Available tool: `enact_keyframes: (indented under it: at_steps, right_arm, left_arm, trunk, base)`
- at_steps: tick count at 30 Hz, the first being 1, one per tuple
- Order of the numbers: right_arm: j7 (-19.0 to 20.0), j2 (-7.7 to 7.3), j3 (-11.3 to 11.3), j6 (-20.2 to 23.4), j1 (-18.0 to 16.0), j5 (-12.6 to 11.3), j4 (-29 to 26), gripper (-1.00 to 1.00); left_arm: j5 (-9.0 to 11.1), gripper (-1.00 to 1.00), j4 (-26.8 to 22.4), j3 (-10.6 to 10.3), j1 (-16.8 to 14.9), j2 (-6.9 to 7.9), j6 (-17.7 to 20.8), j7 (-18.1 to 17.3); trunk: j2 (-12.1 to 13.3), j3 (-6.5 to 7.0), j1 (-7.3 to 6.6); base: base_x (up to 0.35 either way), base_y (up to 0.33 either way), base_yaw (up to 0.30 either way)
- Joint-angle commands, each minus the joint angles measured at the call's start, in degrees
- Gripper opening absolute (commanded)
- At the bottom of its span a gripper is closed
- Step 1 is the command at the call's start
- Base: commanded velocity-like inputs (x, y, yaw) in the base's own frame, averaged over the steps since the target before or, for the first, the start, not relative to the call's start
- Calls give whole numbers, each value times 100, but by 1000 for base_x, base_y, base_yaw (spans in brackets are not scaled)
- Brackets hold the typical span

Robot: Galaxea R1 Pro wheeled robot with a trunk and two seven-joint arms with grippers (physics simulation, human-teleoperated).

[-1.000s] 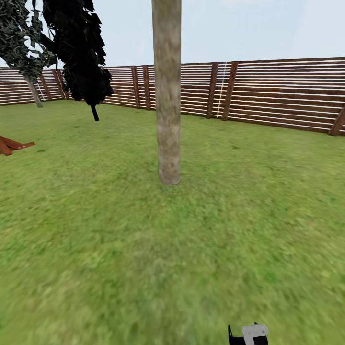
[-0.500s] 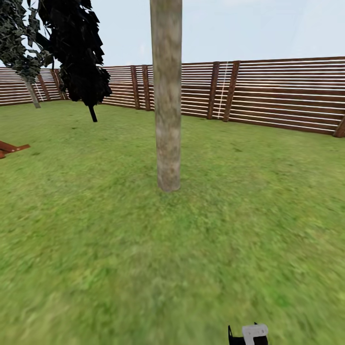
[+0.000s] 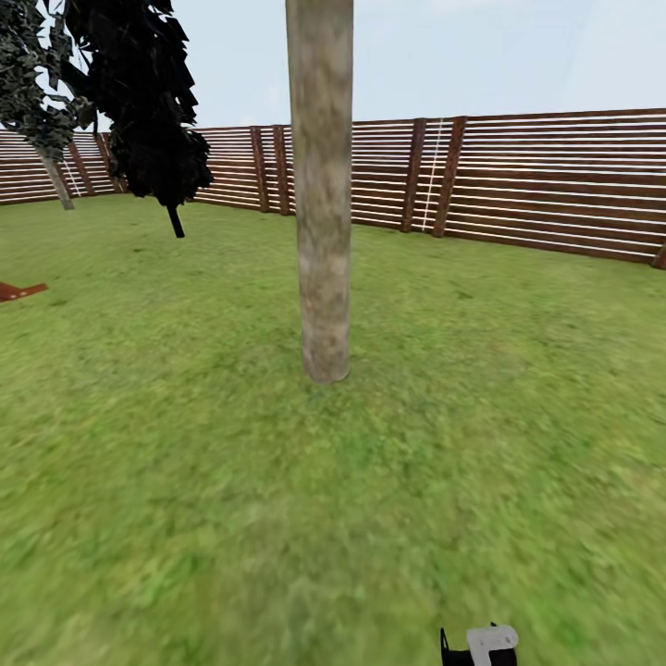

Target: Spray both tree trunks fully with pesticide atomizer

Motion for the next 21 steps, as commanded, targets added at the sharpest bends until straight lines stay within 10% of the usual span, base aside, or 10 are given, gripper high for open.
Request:
enact_keyframes:
  at_steps: [1, 21]
  right_arm:
    - [0, 0, 1, 0, 0, 0, 0, 100]
    - [0, -2, 1, 0, 0, 0, 0, 100]
  left_arm:
    - [1, -100, 0, 2, 0, -1, 0, -1]
    - [1, -100, 0, 4, 0, -2, 0, -1]
  trunk:
    - [0, 0, 0]
    - [0, 0, 0]
  base:
    - [341, 0, 0]
    - [341, 0, -41]
